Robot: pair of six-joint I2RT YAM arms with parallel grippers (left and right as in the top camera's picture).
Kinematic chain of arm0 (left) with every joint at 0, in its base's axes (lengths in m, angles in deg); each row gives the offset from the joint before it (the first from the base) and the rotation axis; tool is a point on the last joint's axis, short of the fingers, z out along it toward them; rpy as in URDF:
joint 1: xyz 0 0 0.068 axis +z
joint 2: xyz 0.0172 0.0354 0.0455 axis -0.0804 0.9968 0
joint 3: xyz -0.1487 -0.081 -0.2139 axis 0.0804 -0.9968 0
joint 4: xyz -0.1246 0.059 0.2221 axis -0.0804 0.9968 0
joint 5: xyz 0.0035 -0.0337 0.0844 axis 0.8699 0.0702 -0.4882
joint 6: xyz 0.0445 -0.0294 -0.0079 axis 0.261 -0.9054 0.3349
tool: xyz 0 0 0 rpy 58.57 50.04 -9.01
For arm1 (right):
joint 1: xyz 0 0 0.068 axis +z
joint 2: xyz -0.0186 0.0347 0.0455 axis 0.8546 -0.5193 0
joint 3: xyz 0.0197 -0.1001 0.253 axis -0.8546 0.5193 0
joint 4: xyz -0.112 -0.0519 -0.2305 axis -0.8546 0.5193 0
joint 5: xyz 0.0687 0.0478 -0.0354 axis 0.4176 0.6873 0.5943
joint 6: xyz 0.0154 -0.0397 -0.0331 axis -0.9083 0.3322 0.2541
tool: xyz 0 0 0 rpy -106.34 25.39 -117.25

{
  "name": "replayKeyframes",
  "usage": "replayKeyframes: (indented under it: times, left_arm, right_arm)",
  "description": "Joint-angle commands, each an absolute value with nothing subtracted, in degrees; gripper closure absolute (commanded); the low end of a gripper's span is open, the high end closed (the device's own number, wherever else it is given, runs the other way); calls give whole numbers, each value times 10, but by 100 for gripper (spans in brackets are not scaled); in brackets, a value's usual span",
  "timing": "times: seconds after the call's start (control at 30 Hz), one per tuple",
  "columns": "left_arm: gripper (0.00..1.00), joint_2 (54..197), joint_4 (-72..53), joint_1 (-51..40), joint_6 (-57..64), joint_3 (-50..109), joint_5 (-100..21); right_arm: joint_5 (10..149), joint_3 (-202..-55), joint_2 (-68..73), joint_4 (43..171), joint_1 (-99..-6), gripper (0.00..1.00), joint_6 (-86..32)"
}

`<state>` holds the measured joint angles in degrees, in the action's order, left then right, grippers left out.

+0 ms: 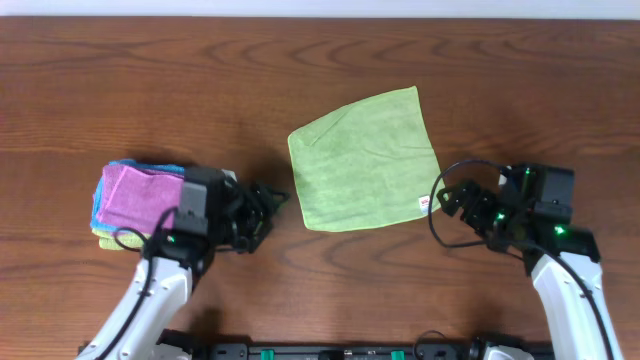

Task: Fold the cloth
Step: 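Move both grippers to the green cloth's near corners, then grasp the green cloth's near left and right corners with both grippers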

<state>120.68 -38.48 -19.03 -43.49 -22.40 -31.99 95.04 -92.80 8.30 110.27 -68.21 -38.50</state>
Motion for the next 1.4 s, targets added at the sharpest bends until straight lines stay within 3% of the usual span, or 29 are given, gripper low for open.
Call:
replayKeyframes:
  times: [0.0, 0.47, 1.0, 1.37]
  left_arm:
    - [19, 1205, -458, -209, -507, -274, -312]
    - [15, 1295, -569, -272, -542, -295, -402]
    - [16, 1449, -733, -315, -593, -294, -398]
    - [22, 1467, -741, -317, -595, -294, -431]
  right_arm:
    - [1004, -908, 67, 1069, -686, 1, -373]
    - [1003, -908, -78, 973, -685, 1, -401]
    - [982, -908, -84, 960, -685, 1, -403]
    - [976, -908, -136, 933, -684, 1, -423]
